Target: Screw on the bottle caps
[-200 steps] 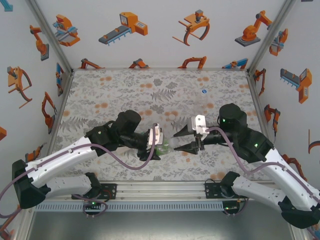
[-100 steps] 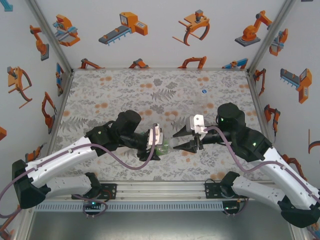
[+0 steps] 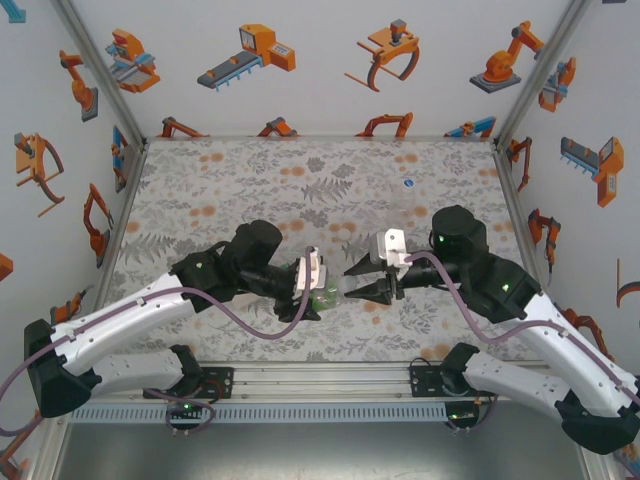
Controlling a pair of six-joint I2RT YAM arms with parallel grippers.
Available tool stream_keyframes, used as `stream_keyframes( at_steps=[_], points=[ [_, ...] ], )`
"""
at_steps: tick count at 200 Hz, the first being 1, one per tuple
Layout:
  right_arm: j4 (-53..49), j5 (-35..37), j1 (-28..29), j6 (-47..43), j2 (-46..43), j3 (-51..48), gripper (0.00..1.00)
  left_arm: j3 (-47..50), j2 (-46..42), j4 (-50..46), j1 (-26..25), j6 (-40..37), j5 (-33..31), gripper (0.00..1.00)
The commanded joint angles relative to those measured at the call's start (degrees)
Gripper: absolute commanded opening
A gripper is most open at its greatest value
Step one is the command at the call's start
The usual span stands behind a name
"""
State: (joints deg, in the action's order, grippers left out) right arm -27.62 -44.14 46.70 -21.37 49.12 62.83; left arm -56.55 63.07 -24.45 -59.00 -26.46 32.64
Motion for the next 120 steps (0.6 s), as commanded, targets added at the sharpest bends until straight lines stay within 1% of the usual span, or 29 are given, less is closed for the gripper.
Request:
stream_keyframes(
  at_steps=[1,22,36,50,72,91,104,120],
  points=[
    [2.0,-0.2,0.2,0.5,0.0,-0.5,0.35,-1.6,-0.8,-0.3,-0.2,-0.8,1.8,0.0],
    [2.7,2.0,0.2,3.7,-0.2,-0.8,0.24,-1.4,-0.9,-0.1,-0.2,-1.0,1.5,0.0],
    [4.0,4.4,0.2,7.4,-0.3,-1.3,0.13,-1.2,-1.2,0.7,-0.2,-0.9,-0.1,0.0],
    [6.6,7.7,0.3,12.9,-0.8,-2.6,0.0,-0.5,-1.7,2.5,-0.2,-0.3,-3.7,0.0],
    [12.3,14.8,0.3,24.2,-2.1,-5.9,0.0,1.4,-2.8,6.2,-0.2,0.4,-9.1,0.0],
    [15.7,22.2,0.4,34.9,-3.6,-8.8,0.0,2.4,-3.3,8.6,-0.2,0.6,-11.1,0.0],
    [15.6,28.6,0.4,42.2,-4.2,-9.6,0.0,2.6,-3.0,9.3,-0.2,0.4,-11.5,0.0],
    [12.0,35.5,0.4,50.7,-4.1,-9.1,0.0,2.3,-2.2,9.6,-0.2,0.4,-12.1,0.0]
  ],
)
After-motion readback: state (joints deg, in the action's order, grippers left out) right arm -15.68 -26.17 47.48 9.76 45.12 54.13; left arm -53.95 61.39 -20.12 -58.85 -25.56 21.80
